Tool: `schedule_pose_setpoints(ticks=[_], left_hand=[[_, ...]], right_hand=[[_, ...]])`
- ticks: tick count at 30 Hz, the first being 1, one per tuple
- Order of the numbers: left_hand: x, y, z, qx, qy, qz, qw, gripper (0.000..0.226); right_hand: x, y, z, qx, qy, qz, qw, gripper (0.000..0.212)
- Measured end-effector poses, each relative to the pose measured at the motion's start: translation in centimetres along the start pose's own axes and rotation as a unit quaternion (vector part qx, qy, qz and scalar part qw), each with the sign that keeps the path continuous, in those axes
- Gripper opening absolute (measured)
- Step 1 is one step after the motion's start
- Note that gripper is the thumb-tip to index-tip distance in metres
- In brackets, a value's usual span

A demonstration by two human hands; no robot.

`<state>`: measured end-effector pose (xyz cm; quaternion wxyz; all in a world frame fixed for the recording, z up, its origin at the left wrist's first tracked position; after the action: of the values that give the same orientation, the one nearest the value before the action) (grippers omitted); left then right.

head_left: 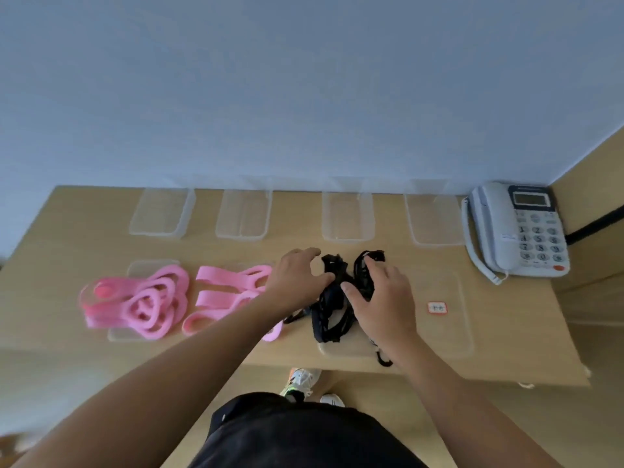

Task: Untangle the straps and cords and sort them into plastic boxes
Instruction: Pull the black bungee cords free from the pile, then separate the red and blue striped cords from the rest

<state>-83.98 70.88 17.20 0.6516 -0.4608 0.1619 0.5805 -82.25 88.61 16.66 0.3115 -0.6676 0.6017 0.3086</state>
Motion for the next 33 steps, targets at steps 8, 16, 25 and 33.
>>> schedule_pose_setpoints(ticks=[8,16,25,33], left_hand=[[-6.2,-12.8,-10.8,-0.055,0.028,0.141,0.988,0.060],[-7.1,-28.9,-25.6,-0.184,0.012,0.215,0.959,0.068],[-6.8,-48.5,-44.9,-0.338,-0.073,0.306,0.887,0.072],[-6.5,-62.4,-58.2,-0.449,-0.147,0.350,0.809,0.070]], right_hand=[[6.9,-2.5,-10.6,-0.220,0.032,-0.158,0.962,0.066],[16.6,-11.3,-20.8,-0.364,-0.028,-0.298,0.882,0.067],[30.1,-27.8,-36.1,-0.494,-0.102,-0.384,0.774,0.069],[40.2,-40.8,-47.9,-0.557,-0.128,-0.441,0.692,0.070]])
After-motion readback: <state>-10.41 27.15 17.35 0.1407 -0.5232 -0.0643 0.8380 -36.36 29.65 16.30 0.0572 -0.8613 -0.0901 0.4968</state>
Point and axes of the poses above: each hand's wrist, its own y-axis towards the middle knuckle, its own x-axis out of the palm, z = x × y, the point moved 4 cm from there along y, towards the middle knuckle, and after that the axes turned 1 degree about -z, right-handed, at the moved point
